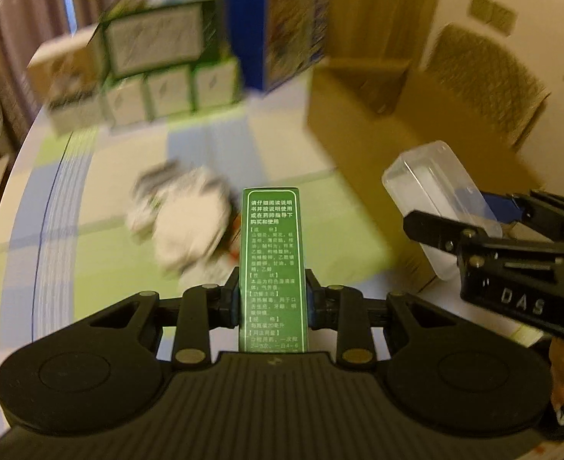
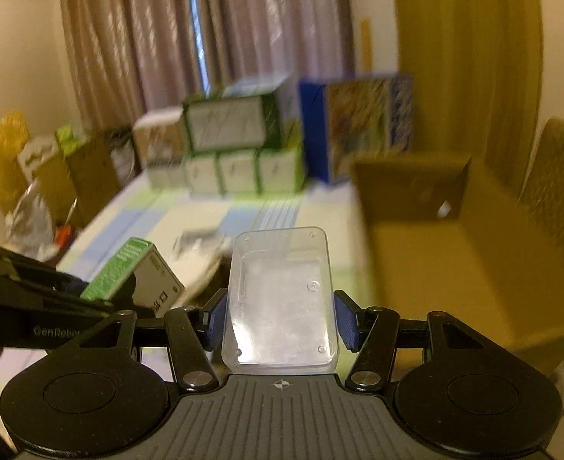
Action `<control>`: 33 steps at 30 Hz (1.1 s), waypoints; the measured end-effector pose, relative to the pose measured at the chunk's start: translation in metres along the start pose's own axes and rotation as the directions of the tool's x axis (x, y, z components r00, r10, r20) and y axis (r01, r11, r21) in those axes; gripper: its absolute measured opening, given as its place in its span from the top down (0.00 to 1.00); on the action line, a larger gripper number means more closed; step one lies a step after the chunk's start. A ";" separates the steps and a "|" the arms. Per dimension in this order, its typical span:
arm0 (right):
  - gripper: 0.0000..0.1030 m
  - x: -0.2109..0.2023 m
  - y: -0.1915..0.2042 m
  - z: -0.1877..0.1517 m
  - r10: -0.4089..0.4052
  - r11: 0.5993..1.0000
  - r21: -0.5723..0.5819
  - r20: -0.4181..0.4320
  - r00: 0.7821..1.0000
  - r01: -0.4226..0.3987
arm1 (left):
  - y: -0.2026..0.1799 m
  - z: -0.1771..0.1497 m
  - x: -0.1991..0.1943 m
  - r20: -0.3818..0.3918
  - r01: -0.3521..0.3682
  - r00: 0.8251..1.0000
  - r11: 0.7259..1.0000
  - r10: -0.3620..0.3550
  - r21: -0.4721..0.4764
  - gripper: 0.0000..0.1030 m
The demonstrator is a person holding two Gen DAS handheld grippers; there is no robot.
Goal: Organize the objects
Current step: 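Carry both into the cardboard box and open both tools to release them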
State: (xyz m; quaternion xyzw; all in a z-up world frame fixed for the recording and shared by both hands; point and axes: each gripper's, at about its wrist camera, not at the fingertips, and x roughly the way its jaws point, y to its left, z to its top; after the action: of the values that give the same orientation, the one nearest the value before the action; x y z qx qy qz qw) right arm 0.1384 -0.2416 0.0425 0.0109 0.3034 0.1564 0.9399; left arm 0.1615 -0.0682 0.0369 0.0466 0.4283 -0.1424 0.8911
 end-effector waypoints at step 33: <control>0.48 0.014 -0.192 0.028 -0.191 0.974 0.108 -0.097 0.977 0.201 | -0.157 0.122 0.104 0.030 0.180 0.983 0.979 -0.183 0.099 0.64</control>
State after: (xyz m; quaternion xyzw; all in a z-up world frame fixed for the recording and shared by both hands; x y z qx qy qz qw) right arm 0.2210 -0.4181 0.0353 0.0293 0.3519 0.0449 0.9345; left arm 0.2686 -0.2651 0.0388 0.0473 0.4061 -0.2443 0.8793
